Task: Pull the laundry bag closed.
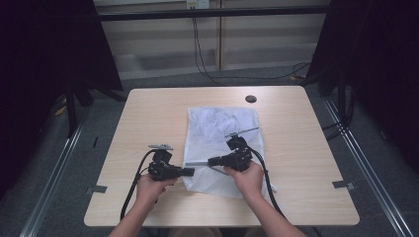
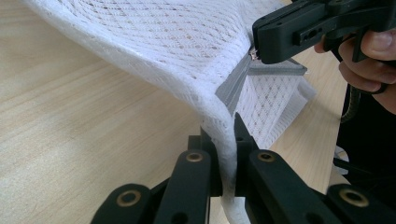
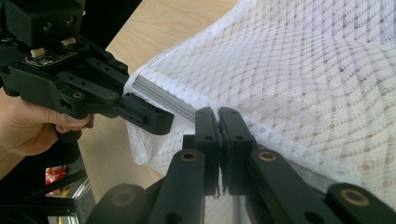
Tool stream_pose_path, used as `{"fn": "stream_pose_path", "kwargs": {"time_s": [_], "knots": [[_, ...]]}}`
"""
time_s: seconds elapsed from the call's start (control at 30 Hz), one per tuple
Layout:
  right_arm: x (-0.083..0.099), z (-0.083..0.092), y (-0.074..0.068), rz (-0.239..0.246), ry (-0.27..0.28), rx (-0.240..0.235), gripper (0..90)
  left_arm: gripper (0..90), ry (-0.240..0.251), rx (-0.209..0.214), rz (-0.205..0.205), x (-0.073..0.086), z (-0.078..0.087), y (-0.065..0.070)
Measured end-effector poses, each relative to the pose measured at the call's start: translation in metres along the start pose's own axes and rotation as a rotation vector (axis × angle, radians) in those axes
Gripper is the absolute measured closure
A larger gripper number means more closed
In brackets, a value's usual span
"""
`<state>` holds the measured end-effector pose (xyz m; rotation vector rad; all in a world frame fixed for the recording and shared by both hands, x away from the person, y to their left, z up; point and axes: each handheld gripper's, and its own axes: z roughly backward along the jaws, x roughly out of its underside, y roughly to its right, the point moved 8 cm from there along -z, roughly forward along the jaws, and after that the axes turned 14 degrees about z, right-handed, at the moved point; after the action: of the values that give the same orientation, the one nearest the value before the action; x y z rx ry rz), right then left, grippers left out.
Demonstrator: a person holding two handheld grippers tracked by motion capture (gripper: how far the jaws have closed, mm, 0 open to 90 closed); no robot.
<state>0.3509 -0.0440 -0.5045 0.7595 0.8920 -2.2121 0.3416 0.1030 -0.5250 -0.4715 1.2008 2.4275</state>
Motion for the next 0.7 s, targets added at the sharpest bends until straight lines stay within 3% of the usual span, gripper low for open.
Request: {"fn": "stream_pose_path", "kwargs": {"time_s": [0.7], "knots": [[0.0040,0.0046,0.0046,-0.002,-0.002,0.012,87.5,89.5,-0.002,-0.001,0.002,0.0002,0.0004,-0.0001]]}}
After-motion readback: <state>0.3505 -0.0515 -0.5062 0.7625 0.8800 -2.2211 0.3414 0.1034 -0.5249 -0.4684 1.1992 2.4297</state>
